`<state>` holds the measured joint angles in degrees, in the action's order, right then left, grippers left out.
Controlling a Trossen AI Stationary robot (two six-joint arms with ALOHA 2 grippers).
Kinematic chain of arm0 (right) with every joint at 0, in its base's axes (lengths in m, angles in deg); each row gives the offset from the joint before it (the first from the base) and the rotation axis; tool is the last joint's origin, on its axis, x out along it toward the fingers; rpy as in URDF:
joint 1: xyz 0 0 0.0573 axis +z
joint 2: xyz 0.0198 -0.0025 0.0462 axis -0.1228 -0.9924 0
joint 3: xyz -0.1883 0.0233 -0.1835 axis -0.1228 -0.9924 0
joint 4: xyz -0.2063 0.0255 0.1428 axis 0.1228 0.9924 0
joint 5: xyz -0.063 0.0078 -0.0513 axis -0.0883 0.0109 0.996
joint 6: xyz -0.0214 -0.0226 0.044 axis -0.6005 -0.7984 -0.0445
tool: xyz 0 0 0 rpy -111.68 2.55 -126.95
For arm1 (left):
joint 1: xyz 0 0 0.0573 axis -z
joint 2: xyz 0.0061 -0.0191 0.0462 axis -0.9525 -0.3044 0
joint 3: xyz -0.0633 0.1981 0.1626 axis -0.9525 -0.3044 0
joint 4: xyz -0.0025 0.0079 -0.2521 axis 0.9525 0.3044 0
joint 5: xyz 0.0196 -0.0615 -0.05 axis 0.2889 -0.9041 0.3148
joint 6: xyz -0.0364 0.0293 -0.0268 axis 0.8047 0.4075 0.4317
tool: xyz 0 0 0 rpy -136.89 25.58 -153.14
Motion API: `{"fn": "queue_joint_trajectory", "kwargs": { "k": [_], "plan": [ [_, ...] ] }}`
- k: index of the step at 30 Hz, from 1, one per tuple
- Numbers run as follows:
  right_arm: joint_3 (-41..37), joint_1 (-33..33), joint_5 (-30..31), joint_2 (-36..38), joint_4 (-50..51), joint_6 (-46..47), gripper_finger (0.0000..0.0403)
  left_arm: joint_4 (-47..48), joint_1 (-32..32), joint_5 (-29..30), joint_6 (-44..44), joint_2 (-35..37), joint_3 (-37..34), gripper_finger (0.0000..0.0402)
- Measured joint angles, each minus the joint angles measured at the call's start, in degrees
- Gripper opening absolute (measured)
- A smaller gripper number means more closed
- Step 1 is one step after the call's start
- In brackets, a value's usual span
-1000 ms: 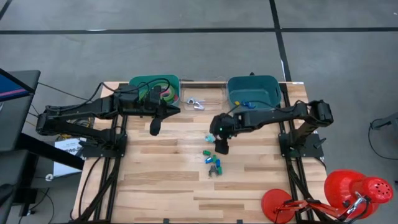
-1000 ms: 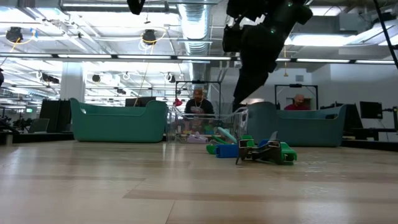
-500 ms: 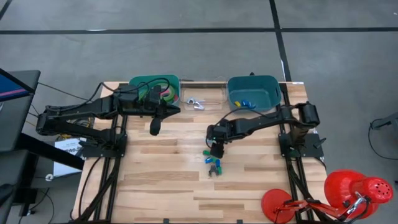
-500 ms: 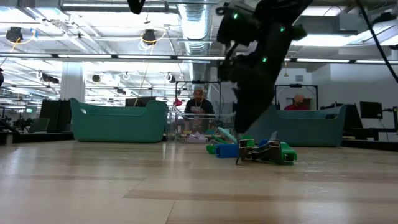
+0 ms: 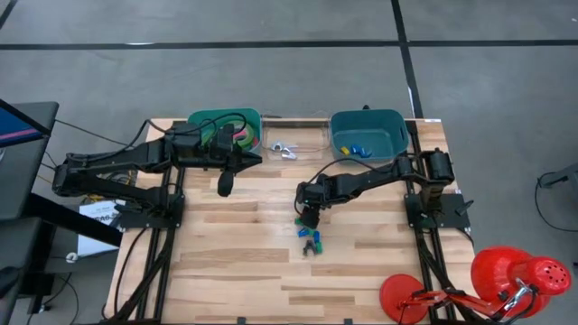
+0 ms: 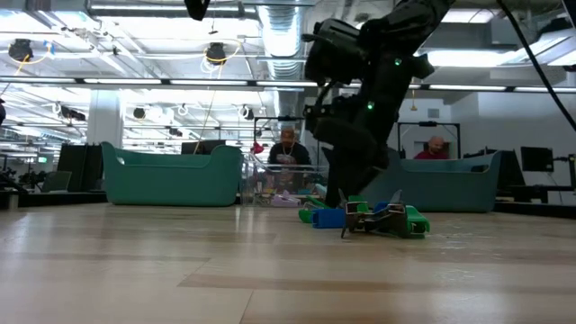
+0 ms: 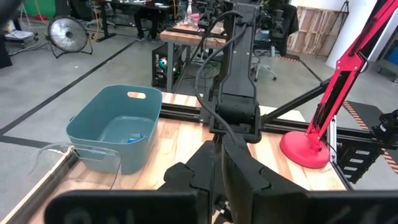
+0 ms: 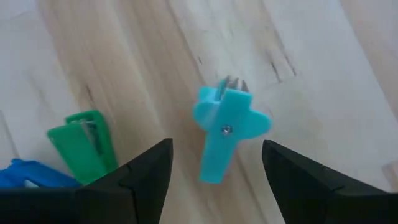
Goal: Pick and place Stapler, Stapler remover, tape
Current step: Put the light blue staple remover into the transparent bin
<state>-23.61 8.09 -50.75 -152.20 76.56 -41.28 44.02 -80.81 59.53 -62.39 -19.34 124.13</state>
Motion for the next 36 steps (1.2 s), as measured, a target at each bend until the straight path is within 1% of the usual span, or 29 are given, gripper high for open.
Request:
{"fn": "queue_joint_trajectory", "kwargs": {
  "k": [3,5,15,20,24,28,34,36],
  "plan": [
    [0.0,-0.3,0.1,0.1,-0.1,1.5,0.0231,0.0,0.0,0.0,-0.4,0.0,0.0,0.0021],
    [0.0,-0.5,0.1,0.1,-0.1,1.5,0.0217,0.0,0.0,0.0,-0.5,0.0,0.0,0.0021],
    [0.0,-0.4,-0.1,0.1,-0.2,1.8,0.0107,0.0,0.0,0.0,-0.6,0.0,0.0,0.0021],
    [0.0,-0.4,-0.2,0.1,-0.2,2.4,0.0069,0.0,0.0,0.0,-0.6,0.0,0.0,0.0021],
    [0.0,-0.4,-0.4,0.1,-0.2,2.4,0.0052,0.0,0.0,0.0,-0.6,0.0,0.0,0.0021],
    [0.6,-0.4,-1.4,0.2,0.5,2.5,0.0044,0.0,0.0,0.0,-0.6,0.0,0.0,0.0021],
    [4.6,-0.5,-2.1,0.2,3.3,2.3,0.0049,0.0,0.0,0.0,-0.2,0.0,0.0,0.0021],
    [6.9,-0.9,-2.1,0.2,5.4,0.8,0.005,0.0,0.0,0.0,-0.2,0.0,0.0,0.0021]
  ]
}}
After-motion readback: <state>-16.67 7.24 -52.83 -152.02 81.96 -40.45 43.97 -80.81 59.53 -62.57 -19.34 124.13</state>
